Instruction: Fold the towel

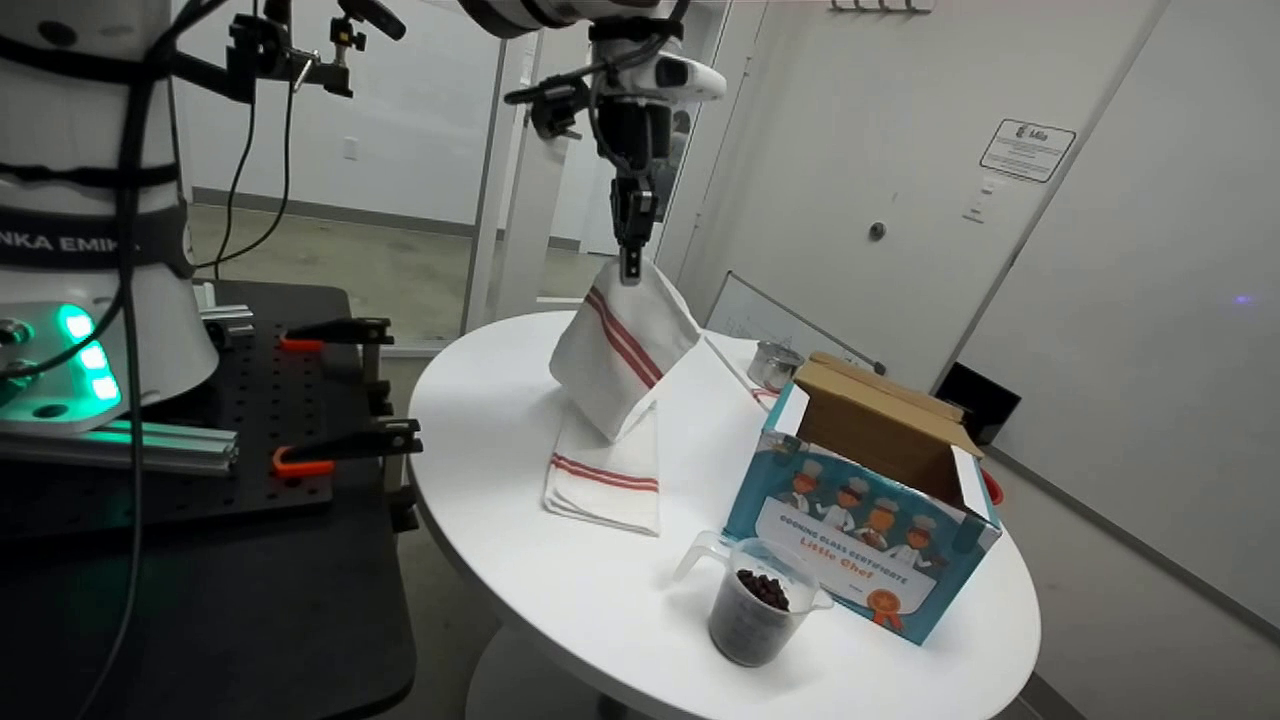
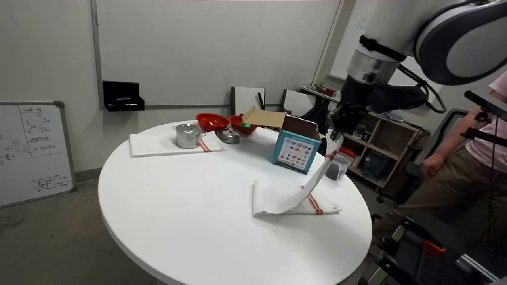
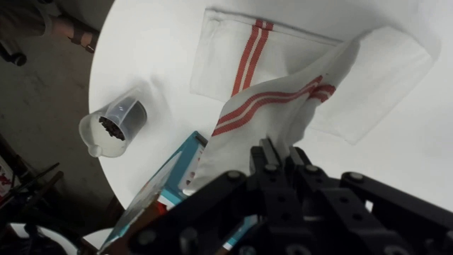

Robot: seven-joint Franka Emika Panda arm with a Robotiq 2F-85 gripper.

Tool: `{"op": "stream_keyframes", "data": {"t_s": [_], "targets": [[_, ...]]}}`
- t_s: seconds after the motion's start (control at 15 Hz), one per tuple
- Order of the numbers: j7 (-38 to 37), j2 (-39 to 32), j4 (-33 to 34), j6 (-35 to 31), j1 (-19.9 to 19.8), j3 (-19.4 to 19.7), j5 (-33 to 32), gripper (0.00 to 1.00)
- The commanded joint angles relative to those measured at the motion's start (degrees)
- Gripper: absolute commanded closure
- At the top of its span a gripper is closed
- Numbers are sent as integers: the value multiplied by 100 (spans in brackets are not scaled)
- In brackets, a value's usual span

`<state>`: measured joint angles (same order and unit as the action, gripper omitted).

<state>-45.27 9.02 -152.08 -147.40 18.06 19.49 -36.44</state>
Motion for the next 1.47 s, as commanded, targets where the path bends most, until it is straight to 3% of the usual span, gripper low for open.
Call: {"op": "stream_keyframes", "data": {"t_s": [0.0, 0.07, 0.2, 0.8, 1.13, 1.27, 1.4], "targets": [[784, -1448, 1043, -111, 435, -107, 571, 98], [1026, -1792, 1311, -121, -306, -986, 783, 98], [920, -2211, 1717, -61, -399, -1245, 543, 98], [63, -2238, 1807, -571, -458, -1205, -843, 98], [-245, -1802, 1948, -244, -266, -1115, -1456, 98], [-239, -1561, 2140, 63, -139, -1214, -1676, 98], [-39, -1510, 2511, 501, -348, -1739, -1779, 98]]}}
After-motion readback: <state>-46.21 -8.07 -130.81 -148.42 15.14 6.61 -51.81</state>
